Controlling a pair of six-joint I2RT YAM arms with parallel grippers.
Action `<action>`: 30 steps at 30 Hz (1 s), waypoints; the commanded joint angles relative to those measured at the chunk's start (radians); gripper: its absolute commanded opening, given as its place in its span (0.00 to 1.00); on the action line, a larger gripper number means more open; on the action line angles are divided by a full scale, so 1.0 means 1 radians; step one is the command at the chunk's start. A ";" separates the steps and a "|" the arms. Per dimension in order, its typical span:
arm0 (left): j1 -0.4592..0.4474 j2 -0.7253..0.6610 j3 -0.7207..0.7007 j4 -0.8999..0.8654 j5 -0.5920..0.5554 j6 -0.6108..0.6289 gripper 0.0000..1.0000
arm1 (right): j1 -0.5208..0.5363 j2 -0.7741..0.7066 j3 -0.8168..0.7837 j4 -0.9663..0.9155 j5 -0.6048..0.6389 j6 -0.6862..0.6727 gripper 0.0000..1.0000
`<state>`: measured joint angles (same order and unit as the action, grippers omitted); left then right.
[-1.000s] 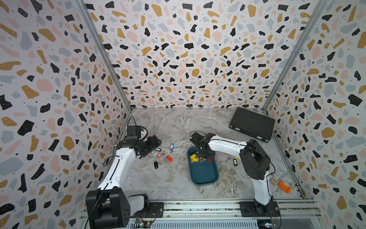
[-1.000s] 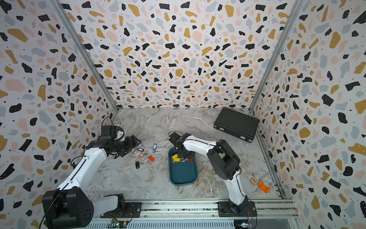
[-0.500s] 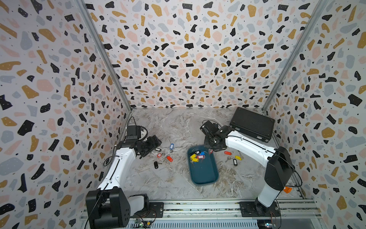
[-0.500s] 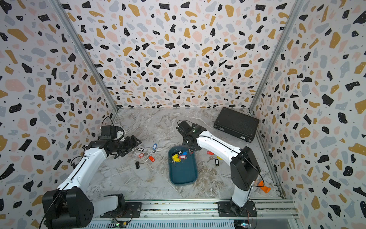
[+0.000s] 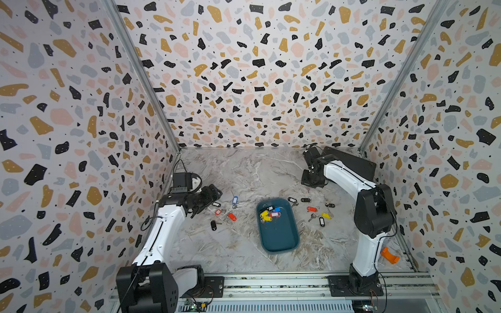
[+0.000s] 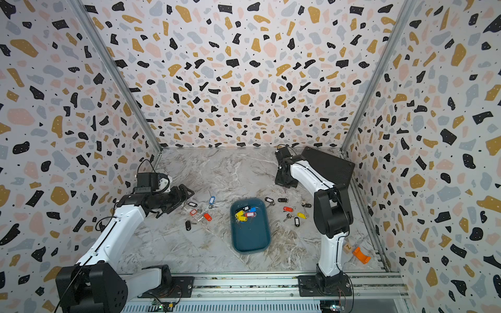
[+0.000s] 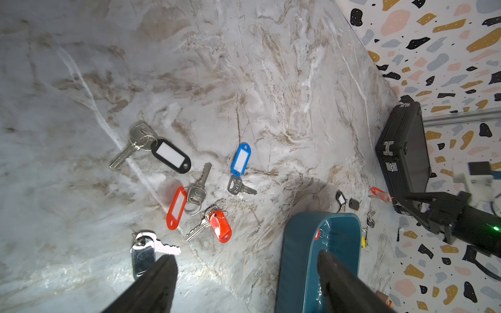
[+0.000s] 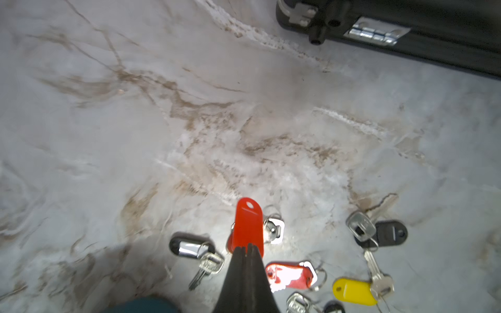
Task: Take the keys out of the storage box
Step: Place the key at the center of the board.
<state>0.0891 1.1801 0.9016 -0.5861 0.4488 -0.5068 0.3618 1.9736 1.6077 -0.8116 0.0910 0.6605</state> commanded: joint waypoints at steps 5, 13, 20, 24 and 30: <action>-0.033 -0.029 -0.022 0.049 0.028 0.027 0.85 | -0.048 0.074 0.033 0.020 -0.053 -0.050 0.00; -0.157 -0.046 -0.010 0.047 -0.018 0.066 0.89 | -0.072 -0.084 -0.068 0.024 -0.053 -0.094 0.43; -0.354 -0.078 0.018 -0.015 -0.162 0.101 0.90 | -0.072 -0.398 -0.287 0.014 -0.078 -0.148 0.43; -0.547 -0.028 0.113 -0.095 -0.290 0.093 0.87 | -0.072 -0.576 -0.400 -0.019 -0.110 -0.192 0.40; -0.785 0.138 0.324 -0.176 -0.427 0.212 0.80 | -0.072 -0.741 -0.452 -0.111 -0.107 -0.217 0.29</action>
<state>-0.6327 1.2537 1.1370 -0.7071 0.1295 -0.3878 0.2920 1.2873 1.1641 -0.8536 -0.0139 0.4706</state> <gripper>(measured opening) 0.808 0.292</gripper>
